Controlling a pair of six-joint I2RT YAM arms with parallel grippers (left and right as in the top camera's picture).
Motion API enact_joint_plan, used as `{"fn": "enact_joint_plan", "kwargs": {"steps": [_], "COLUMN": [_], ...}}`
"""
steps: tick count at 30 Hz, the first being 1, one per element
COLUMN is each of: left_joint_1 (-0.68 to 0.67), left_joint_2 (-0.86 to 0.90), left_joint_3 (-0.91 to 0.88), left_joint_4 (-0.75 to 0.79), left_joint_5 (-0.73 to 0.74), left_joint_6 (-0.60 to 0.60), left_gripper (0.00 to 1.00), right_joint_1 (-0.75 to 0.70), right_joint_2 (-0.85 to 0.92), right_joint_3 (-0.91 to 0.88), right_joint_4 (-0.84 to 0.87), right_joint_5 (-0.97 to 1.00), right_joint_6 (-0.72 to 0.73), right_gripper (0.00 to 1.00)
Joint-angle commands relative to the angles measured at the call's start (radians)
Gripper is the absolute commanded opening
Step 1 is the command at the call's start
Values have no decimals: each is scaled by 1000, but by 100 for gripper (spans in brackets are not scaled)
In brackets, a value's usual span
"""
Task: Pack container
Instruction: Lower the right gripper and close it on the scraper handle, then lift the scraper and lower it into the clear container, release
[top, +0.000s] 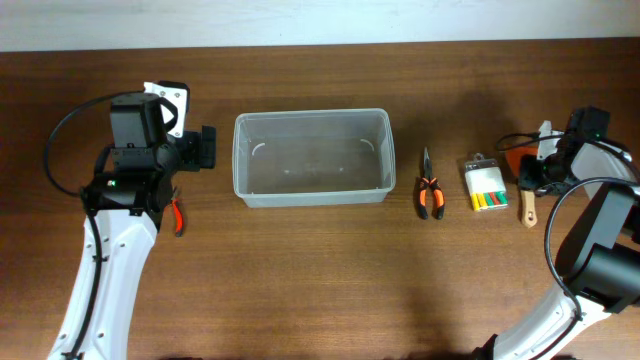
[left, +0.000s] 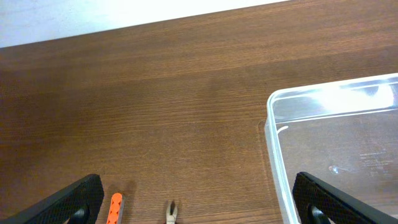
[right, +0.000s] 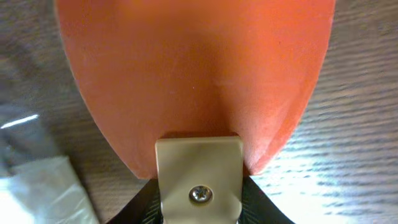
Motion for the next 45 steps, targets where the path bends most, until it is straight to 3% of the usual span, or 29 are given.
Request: {"fn": "enact_joint_plan", "kwargs": {"steps": [1, 11, 20, 27, 32, 39, 45], "left_joint_1": [1, 1, 1, 1, 1, 1, 1], "left_joint_2": [5, 5, 5, 5, 5, 5, 5], "left_joint_3": [20, 20, 20, 20, 20, 20, 20], "left_joint_4": [3, 3, 3, 3, 3, 3, 3], "left_joint_5": [-11, -11, -11, -11, -11, -11, -11], "left_joint_6": [-9, -9, -9, -9, -9, -9, -9], "left_gripper": [99, 99, 99, 99, 99, 99, 99], "right_joint_1": [-2, 56, 360, 693, 841, 880, 859], "right_joint_2": [-40, -135, -148, -117, -53, 88, 225], "right_joint_3": [84, 486, 762, 762, 762, 762, 762], "right_joint_4": [-48, -372, -491, -481, -486, -486, -435], "right_joint_5": [-33, -150, -203, -209, -207, -163, -163], "right_joint_6": [11, 10, -14, -271, -515, -843, -896], "right_gripper": [29, 22, 4, 4, 4, 4, 4]}}
